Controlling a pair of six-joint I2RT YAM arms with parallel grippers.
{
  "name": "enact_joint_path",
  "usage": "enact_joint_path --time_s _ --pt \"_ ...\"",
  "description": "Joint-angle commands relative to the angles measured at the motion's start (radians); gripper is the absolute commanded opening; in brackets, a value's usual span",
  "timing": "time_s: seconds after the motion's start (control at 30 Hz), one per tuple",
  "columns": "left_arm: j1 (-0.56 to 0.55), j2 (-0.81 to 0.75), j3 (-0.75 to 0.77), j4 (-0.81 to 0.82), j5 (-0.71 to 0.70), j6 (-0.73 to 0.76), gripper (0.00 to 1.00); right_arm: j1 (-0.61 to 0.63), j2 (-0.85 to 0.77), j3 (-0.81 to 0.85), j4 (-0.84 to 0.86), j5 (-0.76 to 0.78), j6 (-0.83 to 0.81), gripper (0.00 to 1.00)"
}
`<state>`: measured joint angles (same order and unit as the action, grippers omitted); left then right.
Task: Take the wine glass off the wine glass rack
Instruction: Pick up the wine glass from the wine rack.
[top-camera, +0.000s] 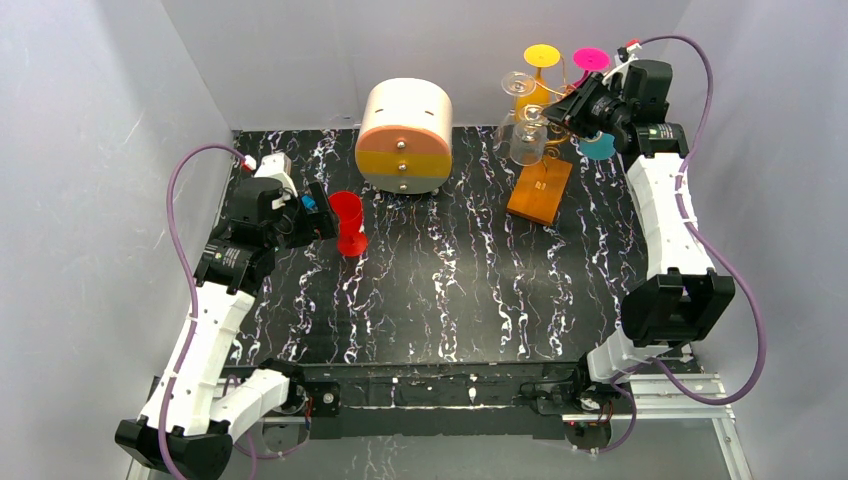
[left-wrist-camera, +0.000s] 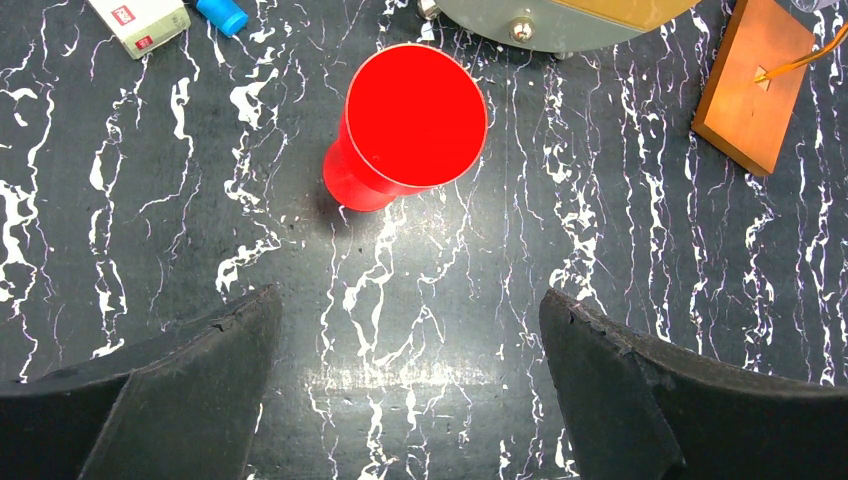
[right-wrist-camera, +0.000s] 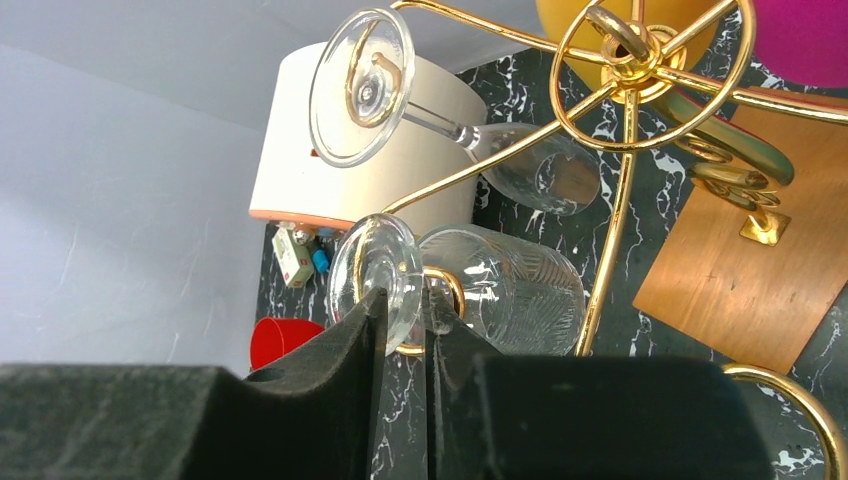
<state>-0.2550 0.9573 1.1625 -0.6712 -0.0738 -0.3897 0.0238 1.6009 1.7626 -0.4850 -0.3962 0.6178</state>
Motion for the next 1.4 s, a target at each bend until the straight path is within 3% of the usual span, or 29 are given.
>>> enact_joint_path --time_s 0.0,0.43,0.53,0.73,1.0,1.17,1.37 --pt "0.005 -0.023 0.038 -0.03 0.001 -0.001 0.98 -0.011 -0.027 -0.025 0.019 -0.036 0.031 0.29" --pt "0.005 -0.019 0.037 -0.027 0.005 -0.005 0.98 -0.015 -0.051 -0.03 0.002 0.022 0.015 0.25" --pt "0.005 -0.019 0.035 -0.024 0.01 -0.006 0.98 -0.015 -0.058 -0.025 -0.014 0.036 0.002 0.2" --pt "0.005 -0.019 0.03 -0.021 0.008 -0.006 0.98 -0.016 -0.078 -0.023 -0.035 0.074 -0.024 0.23" --pt "0.005 -0.019 0.027 -0.018 0.013 -0.009 0.98 -0.016 -0.088 -0.028 -0.038 0.114 -0.044 0.39" --pt "0.005 -0.019 0.032 -0.018 0.016 -0.012 0.98 -0.015 -0.036 0.027 -0.046 0.057 -0.039 0.61" --pt "0.005 -0.016 0.045 -0.018 0.007 -0.013 0.98 -0.015 0.006 0.07 -0.036 -0.006 -0.039 0.68"
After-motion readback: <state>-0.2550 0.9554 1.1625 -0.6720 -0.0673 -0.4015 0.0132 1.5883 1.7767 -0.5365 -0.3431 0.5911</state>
